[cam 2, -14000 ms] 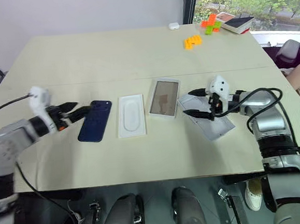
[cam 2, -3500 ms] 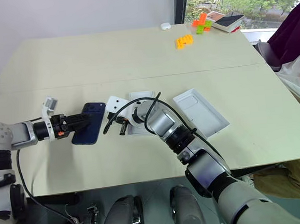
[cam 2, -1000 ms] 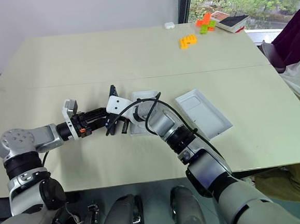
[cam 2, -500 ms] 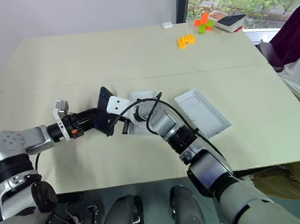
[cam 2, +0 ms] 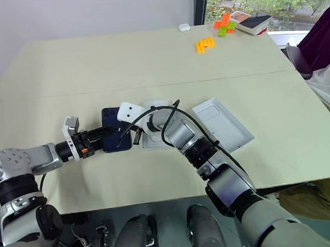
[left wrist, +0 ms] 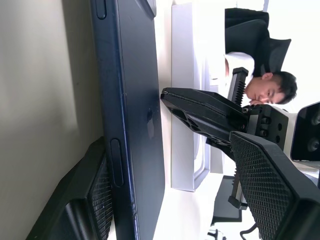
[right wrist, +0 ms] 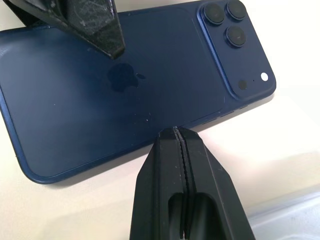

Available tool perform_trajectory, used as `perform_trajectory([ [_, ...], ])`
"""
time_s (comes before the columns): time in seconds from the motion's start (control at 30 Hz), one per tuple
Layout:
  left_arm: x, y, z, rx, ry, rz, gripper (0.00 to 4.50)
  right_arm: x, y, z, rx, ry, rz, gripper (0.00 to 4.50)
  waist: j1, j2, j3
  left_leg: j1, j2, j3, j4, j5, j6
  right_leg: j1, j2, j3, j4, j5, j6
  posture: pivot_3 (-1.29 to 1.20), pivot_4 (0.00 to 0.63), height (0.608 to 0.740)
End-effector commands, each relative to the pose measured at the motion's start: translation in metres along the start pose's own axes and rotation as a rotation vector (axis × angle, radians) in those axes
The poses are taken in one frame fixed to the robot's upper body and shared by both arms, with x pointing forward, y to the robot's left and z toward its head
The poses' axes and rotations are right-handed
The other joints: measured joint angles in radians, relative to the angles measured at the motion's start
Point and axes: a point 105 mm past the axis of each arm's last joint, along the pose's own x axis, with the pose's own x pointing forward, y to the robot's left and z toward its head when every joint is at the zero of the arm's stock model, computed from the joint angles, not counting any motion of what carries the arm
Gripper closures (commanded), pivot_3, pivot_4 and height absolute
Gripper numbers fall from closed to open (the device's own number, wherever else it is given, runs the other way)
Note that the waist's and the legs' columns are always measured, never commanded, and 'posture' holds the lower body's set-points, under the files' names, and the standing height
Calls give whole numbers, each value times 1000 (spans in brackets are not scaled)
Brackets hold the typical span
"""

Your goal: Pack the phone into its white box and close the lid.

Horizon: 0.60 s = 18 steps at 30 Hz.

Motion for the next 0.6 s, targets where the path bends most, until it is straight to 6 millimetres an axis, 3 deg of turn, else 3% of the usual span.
perform_trajectory([
  [0.03,-2,-5,3,19,-8,-17,1005,-1,1,11,-33,-40,-2,4489,0,0,0,0,0,0,0,0,0,0,0,0,0,0,0,0,150,740],
  [0.2,-2,-4,2,14,-7,-20,1005,0,2,8,-41,-32,-1,4489,0,0,0,0,0,0,0,0,0,0,0,0,0,0,0,0,150,740],
  [0.3,-1,-4,0,6,-3,-28,1809,0,1,7,-43,-30,-3,4500,0,0,0,0,0,0,0,0,1,0,0,0,0,0,0,0,150,740],
  [0.37,-1,-4,-3,5,7,-31,2707,0,1,7,-46,-28,-3,4500,0,0,0,0,0,0,0,0,1,0,0,0,0,0,0,0,150,740],
  [0.6,-3,2,-8,-24,16,-21,2707,-1,0,6,-49,-27,-6,4500,0,0,0,0,0,0,0,0,1,0,0,0,0,0,0,0,150,740],
])
